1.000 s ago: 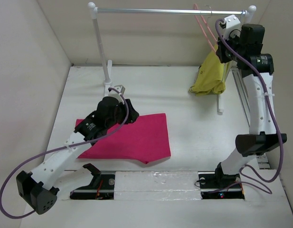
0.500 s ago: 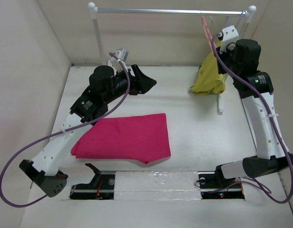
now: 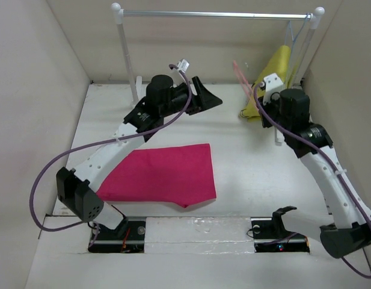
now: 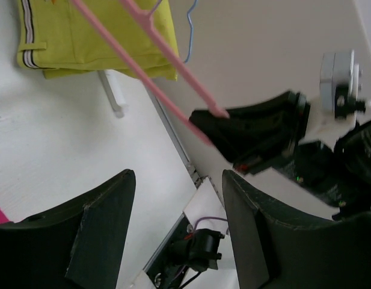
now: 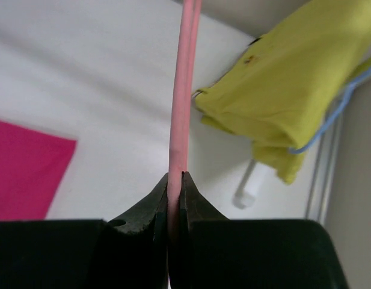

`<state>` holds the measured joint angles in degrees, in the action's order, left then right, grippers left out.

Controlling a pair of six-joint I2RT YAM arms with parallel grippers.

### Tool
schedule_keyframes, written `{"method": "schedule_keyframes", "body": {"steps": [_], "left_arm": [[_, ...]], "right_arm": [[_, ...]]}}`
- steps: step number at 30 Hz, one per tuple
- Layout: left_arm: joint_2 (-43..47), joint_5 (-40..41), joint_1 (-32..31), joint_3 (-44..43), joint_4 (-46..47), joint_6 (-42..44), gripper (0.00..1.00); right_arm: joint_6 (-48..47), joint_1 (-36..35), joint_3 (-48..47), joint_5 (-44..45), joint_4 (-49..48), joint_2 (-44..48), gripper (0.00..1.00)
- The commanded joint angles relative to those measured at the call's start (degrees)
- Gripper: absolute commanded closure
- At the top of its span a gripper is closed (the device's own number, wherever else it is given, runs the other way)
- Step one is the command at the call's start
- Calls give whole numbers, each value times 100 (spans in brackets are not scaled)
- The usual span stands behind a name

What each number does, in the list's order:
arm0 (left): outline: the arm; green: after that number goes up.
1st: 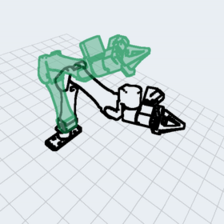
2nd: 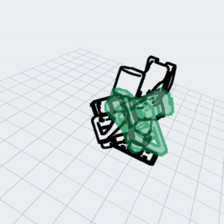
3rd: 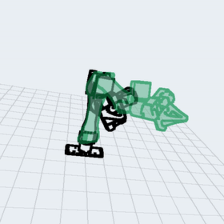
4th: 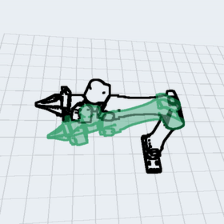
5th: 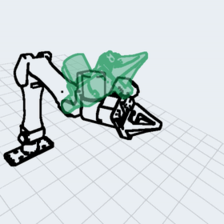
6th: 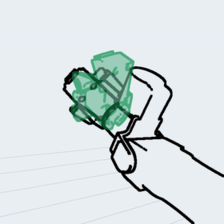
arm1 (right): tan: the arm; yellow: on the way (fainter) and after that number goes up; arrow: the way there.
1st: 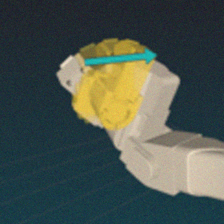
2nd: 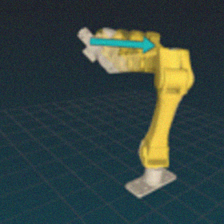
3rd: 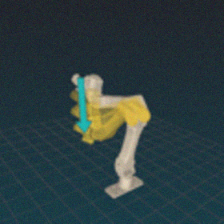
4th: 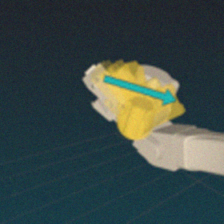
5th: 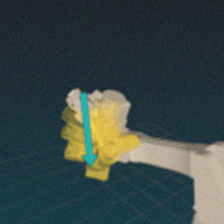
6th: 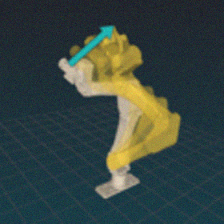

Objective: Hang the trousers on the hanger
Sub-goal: Pick up the hanger from the clothesline.

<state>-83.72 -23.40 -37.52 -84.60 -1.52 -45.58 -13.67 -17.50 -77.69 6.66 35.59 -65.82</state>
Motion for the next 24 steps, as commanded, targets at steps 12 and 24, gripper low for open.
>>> {"method": "schedule_keyframes", "body": {"steps": [12, 24], "left_arm": [[-1515, 748, -1091, -760, 697, -548, 46], [-1937, 942, -1196, -927, 565, -654, 57]], "right_arm": [[936, -965, 1617, -165, -317, 1493, 100], [980, -1650, 1818, 538, 132, 1529, 100]]}}
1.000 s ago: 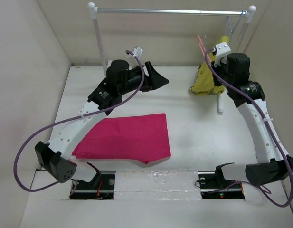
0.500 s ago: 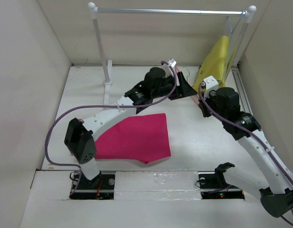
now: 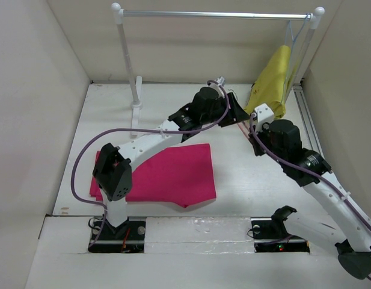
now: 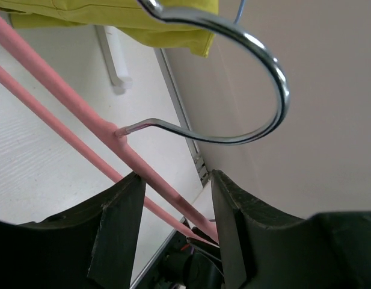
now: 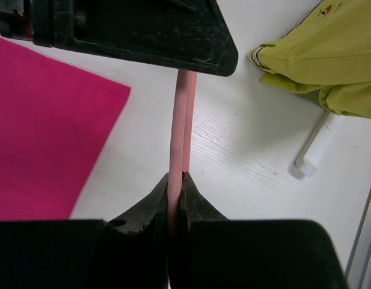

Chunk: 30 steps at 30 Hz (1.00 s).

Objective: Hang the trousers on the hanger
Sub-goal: Pick up the hanger from the clothesline, then place the trousers on the hanger.

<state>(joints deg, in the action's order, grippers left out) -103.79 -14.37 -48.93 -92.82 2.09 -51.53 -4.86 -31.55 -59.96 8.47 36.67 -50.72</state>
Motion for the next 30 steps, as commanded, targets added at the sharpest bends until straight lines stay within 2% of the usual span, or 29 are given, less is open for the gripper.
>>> {"method": "schedule_keyframes", "body": {"steps": [1, 4, 7, 8, 9, 10, 12, 13, 16, 20, 22, 24, 25, 27, 28, 29, 30], "left_arm": [[52, 14, -56, -96, 161, -59, 57], [-19, -39, -56, 18, 125, -59, 61], [-10, -83, -56, 184, 117, -59, 83], [7, -110, -56, 228, 116, -68, 98], [-1, -153, -56, 325, 116, -77, 100], [8, -171, -56, 395, 160, -94, 100], [86, -268, -108, 719, 256, -129, 100], [174, -294, -161, 921, 544, -164, 100], [587, -321, -318, 1878, 1325, -427, 100], [1096, 29, -652, 3083, 2154, -937, 100], [1211, 223, -854, 3829, 2513, -1270, 100], [1264, 364, -978, 4146, 2743, -1446, 100], [1291, 434, -1039, 4305, 2945, -1535, 100], [1378, 645, -1206, 4639, 3104, -1676, 100], [1466, 777, -1277, 4728, 3061, -1781, 100], [1667, 1291, -1443, 4877, 2974, -1860, 100], [1669, 1296, -1514, 4939, 2973, -1861, 100]], "right_arm": [[134, -307, 90, 392, 51, 36, 100], [301, -579, 353, 515, -27, 167, 100], [407, -773, 459, 796, 86, 176, 100], [416, -826, 459, 953, 260, 159, 100], [477, -826, 468, 1024, 358, 159, 99], [469, -913, 477, 1060, 446, 168, 81], [478, -985, 529, 833, 552, 316, 57], [478, -985, 547, 745, 587, 413, 37], [460, -985, 433, 43, 955, 738, 21], [390, -932, 319, -801, 1535, 1107, 17], [407, -871, 476, -1196, 1537, 1274, 21], [477, -870, 790, -1434, 1257, 1398, 34], [469, -818, 985, -1566, 1081, 1476, 59], [880, -818, 1519, -1839, 580, 1451, 92], [969, -818, 1662, -1884, 396, 1399, 100], [1092, -765, 1924, -1788, -128, 1337, 100], [1171, -765, 1927, -1787, -133, 1337, 100]]}}
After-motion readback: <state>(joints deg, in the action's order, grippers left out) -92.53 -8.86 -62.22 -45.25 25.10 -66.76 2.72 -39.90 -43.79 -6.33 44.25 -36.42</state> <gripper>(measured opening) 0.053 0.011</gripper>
